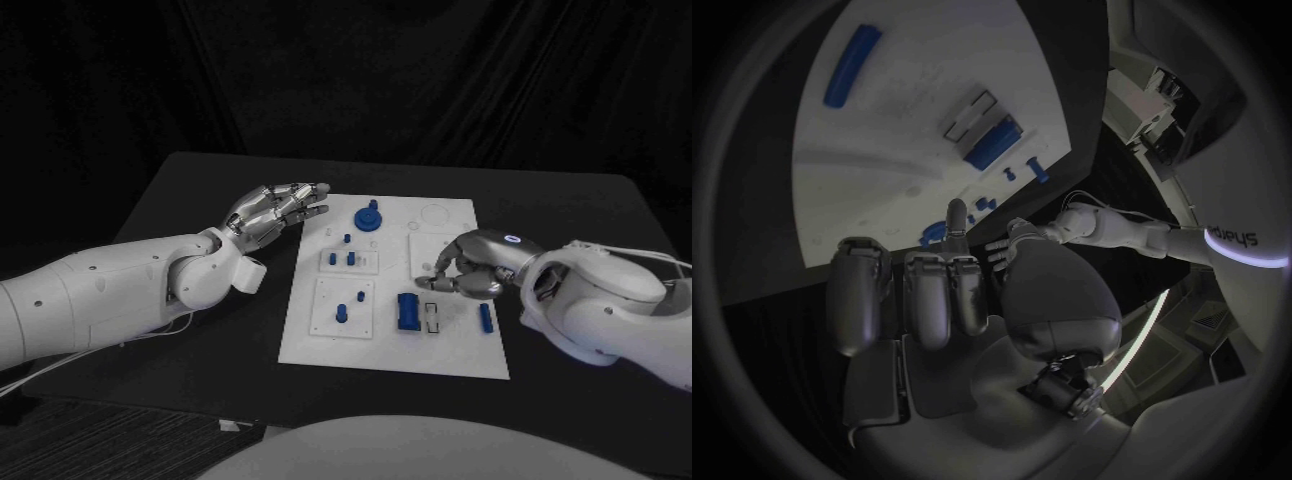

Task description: Assemble the parts on the task board

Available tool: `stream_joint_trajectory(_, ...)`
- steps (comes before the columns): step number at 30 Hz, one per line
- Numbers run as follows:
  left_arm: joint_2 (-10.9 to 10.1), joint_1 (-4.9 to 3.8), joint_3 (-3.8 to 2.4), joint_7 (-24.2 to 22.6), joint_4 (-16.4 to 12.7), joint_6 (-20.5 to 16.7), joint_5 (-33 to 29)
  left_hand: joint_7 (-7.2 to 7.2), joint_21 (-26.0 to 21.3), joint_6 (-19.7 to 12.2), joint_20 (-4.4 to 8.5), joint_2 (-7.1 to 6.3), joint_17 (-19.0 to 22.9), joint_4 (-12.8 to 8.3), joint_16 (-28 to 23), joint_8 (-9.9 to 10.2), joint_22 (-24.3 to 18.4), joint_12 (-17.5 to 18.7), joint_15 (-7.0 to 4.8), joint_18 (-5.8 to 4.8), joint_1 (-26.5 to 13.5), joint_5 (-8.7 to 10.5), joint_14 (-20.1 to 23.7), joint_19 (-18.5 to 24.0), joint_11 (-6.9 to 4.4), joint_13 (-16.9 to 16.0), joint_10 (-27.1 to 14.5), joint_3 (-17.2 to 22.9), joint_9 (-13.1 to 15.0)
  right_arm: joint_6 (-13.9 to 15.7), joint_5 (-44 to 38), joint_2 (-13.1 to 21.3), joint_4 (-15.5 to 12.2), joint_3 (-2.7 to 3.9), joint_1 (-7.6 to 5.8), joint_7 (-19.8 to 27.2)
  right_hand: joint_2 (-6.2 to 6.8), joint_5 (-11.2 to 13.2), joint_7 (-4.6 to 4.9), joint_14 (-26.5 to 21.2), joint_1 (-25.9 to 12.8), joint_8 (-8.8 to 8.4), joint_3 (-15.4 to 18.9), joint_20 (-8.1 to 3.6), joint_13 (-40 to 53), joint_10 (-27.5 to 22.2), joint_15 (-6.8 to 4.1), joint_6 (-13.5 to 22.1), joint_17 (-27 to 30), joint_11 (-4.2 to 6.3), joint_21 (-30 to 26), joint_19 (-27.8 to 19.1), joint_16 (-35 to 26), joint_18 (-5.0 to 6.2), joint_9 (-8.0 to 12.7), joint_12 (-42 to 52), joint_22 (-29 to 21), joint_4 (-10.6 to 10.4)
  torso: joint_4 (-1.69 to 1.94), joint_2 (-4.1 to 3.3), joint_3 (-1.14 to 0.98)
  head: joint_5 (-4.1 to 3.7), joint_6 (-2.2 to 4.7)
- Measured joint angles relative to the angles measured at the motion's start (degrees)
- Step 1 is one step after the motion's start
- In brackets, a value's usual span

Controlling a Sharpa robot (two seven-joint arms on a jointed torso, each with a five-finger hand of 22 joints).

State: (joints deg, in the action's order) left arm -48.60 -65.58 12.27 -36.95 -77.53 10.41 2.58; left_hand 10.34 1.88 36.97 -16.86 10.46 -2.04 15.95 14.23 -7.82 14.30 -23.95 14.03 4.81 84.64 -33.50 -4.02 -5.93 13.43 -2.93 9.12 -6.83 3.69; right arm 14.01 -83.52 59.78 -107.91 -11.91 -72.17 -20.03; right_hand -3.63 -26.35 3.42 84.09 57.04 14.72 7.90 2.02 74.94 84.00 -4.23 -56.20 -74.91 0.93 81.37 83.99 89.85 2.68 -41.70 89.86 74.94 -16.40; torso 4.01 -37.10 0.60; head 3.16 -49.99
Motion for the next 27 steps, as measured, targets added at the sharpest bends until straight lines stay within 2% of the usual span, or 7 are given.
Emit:
stream_joint_trajectory(1, 0.00, 0.00, 0.00, -0.03, 0.00, -0.01, 0.00, 0.00, 0.01, 0.00, 0.07, -0.23, -0.04, -0.15, 0.18, 0.00, 0.11, -0.01, 0.01, 0.00, 0.23, 0.00, -0.01, -0.08, 0.00, 0.00, 0.00, 0.15, 0.00, -0.26, 0.94, 0.31, 0.22, 0.01, -0.83, -0.59, 0.15, -1.39, 0.10, 0.00, 1.20, -1.38, -0.11, 0.03, 0.00, 0.00, 0.00, -0.71, 0.00, 0.00, 0.00, 0.03, 0.00, 0.01, 1.96, 0.00, 0.00, 0.22, 0.00, 0.02, 0.00, 0.00, 0.00)
stream_joint_trajectory(3, 0.05, 0.00, 0.00, -0.16, 0.06, -0.03, 0.00, 0.00, 0.22, 0.41, -0.22, -0.29, -0.11, 0.00, 0.51, -0.01, 0.41, -0.42, 0.31, 0.01, 0.30, 0.00, -0.31, -0.39, 0.18, 0.00, 0.18, 0.31, 0.00, -1.65, 2.82, 0.79, 0.91, 0.06, -2.40, -2.50, 0.94, -0.25, 0.23, -0.02, 3.64, -3.61, -0.14, 0.04, 0.00, 0.00, 0.02, -2.42, 0.00, 0.00, -0.23, 0.03, 0.00, 0.00, 5.51, 0.00, 0.00, 0.31, 0.00, 0.02, 0.00, -0.04, 0.00)
stream_joint_trajectory(6, 0.12, 0.00, 0.00, -0.47, 0.14, -0.05, 0.00, 0.00, 0.53, 0.41, -0.03, -0.74, -0.18, -0.16, 1.31, -0.26, 1.20, -1.08, 0.09, 0.51, 0.74, -0.29, -0.75, -1.03, 0.19, -0.12, 0.66, 0.63, 0.00, -4.95, 4.40, 0.85, 2.28, 0.06, -3.66, -5.32, 1.61, 1.20, 0.37, -0.20, 6.29, -5.37, 0.25, 0.04, 0.00, 0.00, 0.19, -3.78, 0.00, 0.00, -0.66, 0.03, 0.00, 0.00, 8.49, 0.00, 0.00, 0.74, 0.00, 0.02, 0.00, -0.24, 0.00)
stream_joint_trajectory(10, 0.20, 0.00, 0.00, -0.94, 0.15, -0.06, 0.00, 0.01, 0.53, 0.81, -0.03, -0.74, -0.24, -0.01, 1.74, -0.26, 1.57, -1.54, 0.21, 0.50, 0.74, -0.29, -1.03, -1.40, 0.14, -0.14, 0.96, 0.80, 0.00, -9.93, 5.52, 0.45, 4.45, -0.02, -4.32, -8.65, 1.66, 4.65, -0.12, -0.20, 8.57, -5.95, -0.01, 0.03, -0.01, 0.00, 0.19, -5.83, 0.00, 0.00, -1.23, 0.03, 0.00, 0.00, 10.50, 0.00, -0.01, 1.55, 0.00, 0.02, 0.00, -0.46, 0.00)
stream_joint_trajectory(14, 0.24, 0.00, 0.00, -1.29, 0.15, -0.06, 0.00, 0.01, 0.53, 0.81, -0.03, -0.52, -0.24, -0.16, 1.74, -0.26, 1.40, -1.54, 0.21, 0.49, 0.96, -0.51, -1.03, -1.40, 0.29, -0.15, 1.12, 0.94, -0.01, -14.33, 6.23, -0.06, 6.12, -0.03, -4.43, -11.22, 1.03, 9.13, -0.22, -0.20, 8.54, -7.31, -0.08, 0.03, -0.01, 0.00, 0.19, -7.17, 0.00, 0.00, -1.55, 0.03, 0.00, 0.00, 12.98, 0.00, -0.01, 0.79, 0.02, 0.02, 0.02, -0.71, 0.00)
stream_joint_trajectory(18, 0.32, 0.00, 0.00, -1.43, 0.19, -0.04, 0.00, 0.01, 0.53, 0.81, -0.03, -0.52, -0.24, 0.00, 1.74, -0.26, 1.24, -1.54, 0.21, 0.49, 0.96, -0.51, -1.03, -1.40, 0.29, -0.19, 1.12, 1.10, -0.01, -17.17, 6.68, -0.05, 6.70, -0.05, -4.42, -12.77, 0.60, 11.15, -0.20, -0.20, 8.11, -7.68, -0.01, 0.03, -0.01, 0.00, 0.19, -8.07, 0.00, 0.00, -1.56, 0.03, 0.00, 0.00, 14.36, 0.00, -0.01, 0.74, 0.02, 0.01, 0.05, -0.90, 0.00)
stream_joint_trajectory(27, 0.61, 0.00, 0.00, -1.50, 0.36, 0.04, 0.00, 0.01, 0.52, 0.81, -0.03, -0.52, -0.23, -0.15, 1.74, -0.47, 0.92, -1.94, 0.21, 0.48, 0.96, -0.50, -1.03, -1.40, 0.48, -0.19, 1.30, 1.26, -0.01, -19.78, 7.13, 0.05, 6.77, -0.05, -3.87, -14.59, 1.07, 9.92, -1.16, 0.04, 7.64, -7.49, 0.23, 0.03, -0.02, -0.08, -0.21, -11.71, 0.00, 0.16, -1.73, 0.03, 0.00, 0.00, 15.34, 0.00, -0.02, 0.50, 0.03, -0.13, 0.05, -1.45, 0.00)
